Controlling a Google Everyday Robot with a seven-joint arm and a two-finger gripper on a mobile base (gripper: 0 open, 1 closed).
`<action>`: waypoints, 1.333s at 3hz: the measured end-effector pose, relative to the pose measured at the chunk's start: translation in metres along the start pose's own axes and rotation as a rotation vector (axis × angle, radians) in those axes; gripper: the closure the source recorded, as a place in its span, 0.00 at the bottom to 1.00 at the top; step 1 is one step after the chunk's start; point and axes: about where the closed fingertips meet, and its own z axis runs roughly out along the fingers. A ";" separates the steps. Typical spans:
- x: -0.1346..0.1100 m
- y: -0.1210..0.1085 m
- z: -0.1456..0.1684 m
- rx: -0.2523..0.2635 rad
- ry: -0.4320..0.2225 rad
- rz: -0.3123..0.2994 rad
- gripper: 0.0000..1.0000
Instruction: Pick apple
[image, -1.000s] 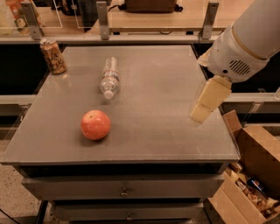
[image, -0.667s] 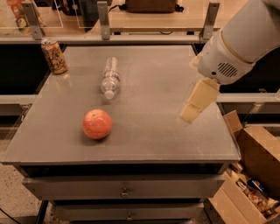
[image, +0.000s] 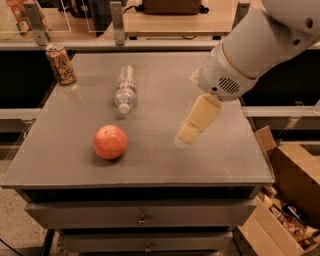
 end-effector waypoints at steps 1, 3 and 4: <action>-0.033 0.022 0.015 -0.007 -0.021 -0.056 0.00; -0.086 0.074 0.064 -0.063 0.003 -0.186 0.00; -0.096 0.085 0.095 -0.100 0.061 -0.209 0.00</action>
Offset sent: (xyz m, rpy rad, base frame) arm -0.0507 0.1331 -0.0074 -0.0098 -0.0574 0.2127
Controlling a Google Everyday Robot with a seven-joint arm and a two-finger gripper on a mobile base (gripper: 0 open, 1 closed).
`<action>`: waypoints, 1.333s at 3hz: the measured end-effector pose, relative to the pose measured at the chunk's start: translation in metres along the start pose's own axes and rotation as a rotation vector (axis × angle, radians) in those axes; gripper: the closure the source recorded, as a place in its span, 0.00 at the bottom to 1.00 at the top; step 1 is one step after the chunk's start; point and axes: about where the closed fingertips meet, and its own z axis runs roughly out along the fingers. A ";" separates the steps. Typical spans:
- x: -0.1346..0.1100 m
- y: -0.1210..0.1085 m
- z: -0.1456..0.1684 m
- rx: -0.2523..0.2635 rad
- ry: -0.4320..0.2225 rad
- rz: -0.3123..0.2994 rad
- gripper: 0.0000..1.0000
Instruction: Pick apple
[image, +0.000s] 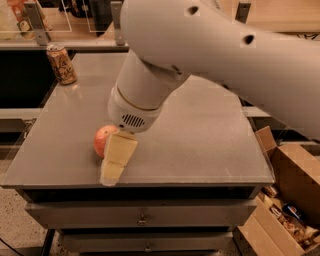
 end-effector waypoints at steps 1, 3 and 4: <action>-0.006 0.001 0.024 -0.032 0.033 -0.001 0.00; -0.011 -0.004 0.047 -0.065 0.059 0.001 0.00; -0.010 -0.010 0.054 -0.079 0.064 0.007 0.00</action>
Offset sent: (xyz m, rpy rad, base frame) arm 0.0067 0.0385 -0.0476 -0.0700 0.0760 0.0359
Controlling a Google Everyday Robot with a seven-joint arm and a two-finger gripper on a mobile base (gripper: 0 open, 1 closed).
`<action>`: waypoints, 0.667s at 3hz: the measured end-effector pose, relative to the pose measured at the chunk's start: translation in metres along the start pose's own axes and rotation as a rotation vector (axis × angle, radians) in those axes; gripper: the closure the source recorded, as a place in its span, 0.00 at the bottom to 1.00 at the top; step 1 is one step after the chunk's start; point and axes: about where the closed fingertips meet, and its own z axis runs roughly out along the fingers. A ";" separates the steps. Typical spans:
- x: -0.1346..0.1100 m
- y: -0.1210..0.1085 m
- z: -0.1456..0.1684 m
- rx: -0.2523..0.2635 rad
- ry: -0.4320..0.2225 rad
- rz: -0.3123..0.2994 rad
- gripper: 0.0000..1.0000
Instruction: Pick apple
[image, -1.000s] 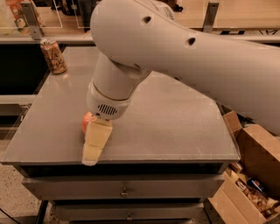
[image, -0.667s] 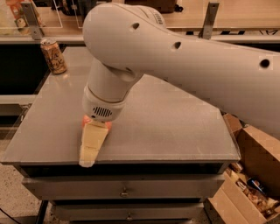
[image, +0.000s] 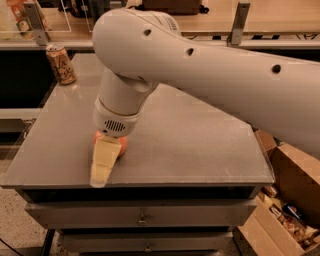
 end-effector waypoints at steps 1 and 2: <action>0.003 -0.005 0.005 -0.025 -0.013 0.008 0.16; 0.005 -0.008 0.008 -0.043 -0.025 0.013 0.41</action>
Offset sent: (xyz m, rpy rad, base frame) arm 0.0135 -0.0048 -0.0134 0.0412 0.0679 0.0024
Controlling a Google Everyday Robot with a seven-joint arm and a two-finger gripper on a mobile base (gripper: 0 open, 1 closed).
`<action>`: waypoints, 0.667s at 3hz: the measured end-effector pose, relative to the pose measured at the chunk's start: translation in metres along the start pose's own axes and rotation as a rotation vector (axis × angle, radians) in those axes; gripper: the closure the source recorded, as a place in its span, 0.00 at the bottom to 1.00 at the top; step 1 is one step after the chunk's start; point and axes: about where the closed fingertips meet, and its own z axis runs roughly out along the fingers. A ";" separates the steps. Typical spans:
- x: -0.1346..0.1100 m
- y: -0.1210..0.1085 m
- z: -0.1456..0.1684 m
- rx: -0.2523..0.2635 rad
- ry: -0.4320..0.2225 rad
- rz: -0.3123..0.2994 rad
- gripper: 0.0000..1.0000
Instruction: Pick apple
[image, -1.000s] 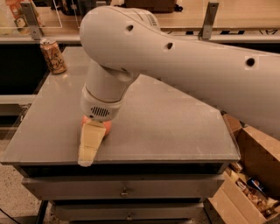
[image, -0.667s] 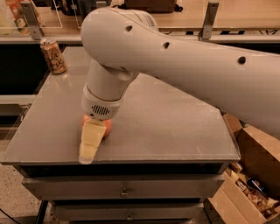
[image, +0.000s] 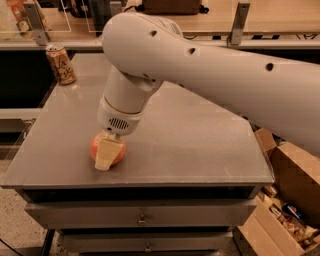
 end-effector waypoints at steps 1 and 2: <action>0.005 -0.002 -0.005 -0.015 -0.021 0.019 0.63; 0.004 -0.001 -0.004 -0.016 -0.020 0.017 0.86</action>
Offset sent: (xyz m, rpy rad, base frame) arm 0.0019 -0.0050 0.0018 0.0170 0.0178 -0.0097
